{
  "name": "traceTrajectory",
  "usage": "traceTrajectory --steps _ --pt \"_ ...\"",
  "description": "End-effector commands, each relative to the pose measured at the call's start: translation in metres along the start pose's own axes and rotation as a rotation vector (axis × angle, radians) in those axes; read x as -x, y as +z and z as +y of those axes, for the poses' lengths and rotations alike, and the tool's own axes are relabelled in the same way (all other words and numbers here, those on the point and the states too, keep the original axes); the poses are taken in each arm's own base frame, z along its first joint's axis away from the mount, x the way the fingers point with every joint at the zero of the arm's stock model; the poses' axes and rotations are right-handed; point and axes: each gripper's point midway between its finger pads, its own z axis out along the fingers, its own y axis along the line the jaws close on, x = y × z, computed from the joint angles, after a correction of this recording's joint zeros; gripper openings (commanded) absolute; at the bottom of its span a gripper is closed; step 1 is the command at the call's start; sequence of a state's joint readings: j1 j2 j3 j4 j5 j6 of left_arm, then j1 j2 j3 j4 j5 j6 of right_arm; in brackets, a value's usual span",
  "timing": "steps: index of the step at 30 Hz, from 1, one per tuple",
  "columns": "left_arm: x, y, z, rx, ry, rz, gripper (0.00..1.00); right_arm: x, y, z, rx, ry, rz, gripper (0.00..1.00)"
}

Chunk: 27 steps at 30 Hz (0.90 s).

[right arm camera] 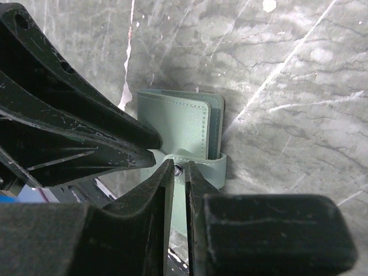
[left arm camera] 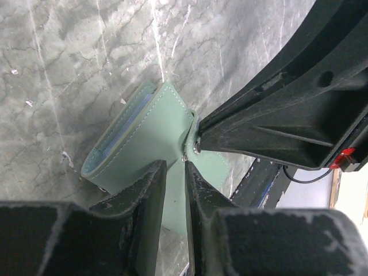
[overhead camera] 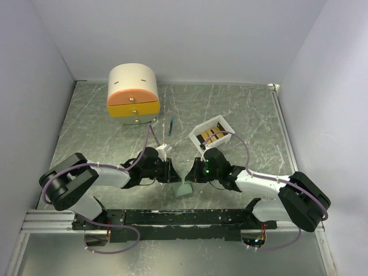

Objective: Put the credit cards into the card holder
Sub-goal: Close the card holder at the center of the board.

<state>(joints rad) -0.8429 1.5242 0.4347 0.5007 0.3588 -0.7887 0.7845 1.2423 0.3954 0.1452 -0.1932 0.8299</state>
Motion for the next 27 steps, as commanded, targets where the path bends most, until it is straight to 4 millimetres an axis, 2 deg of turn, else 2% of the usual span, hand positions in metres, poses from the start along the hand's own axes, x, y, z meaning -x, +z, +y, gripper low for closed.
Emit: traceTrajectory --steps 1,20,27 --pt "-0.015 0.001 0.008 0.037 0.011 0.052 0.32 0.0 0.002 0.006 0.037 -0.012 0.015 0.14" --pt "-0.012 0.001 0.007 0.046 0.009 0.043 0.31 -0.028 0.011 -0.003 0.049 -0.021 0.145 0.12" --pt "-0.011 0.0 0.005 0.041 -0.003 0.039 0.3 -0.035 0.01 -0.013 -0.004 -0.062 0.2 0.11"
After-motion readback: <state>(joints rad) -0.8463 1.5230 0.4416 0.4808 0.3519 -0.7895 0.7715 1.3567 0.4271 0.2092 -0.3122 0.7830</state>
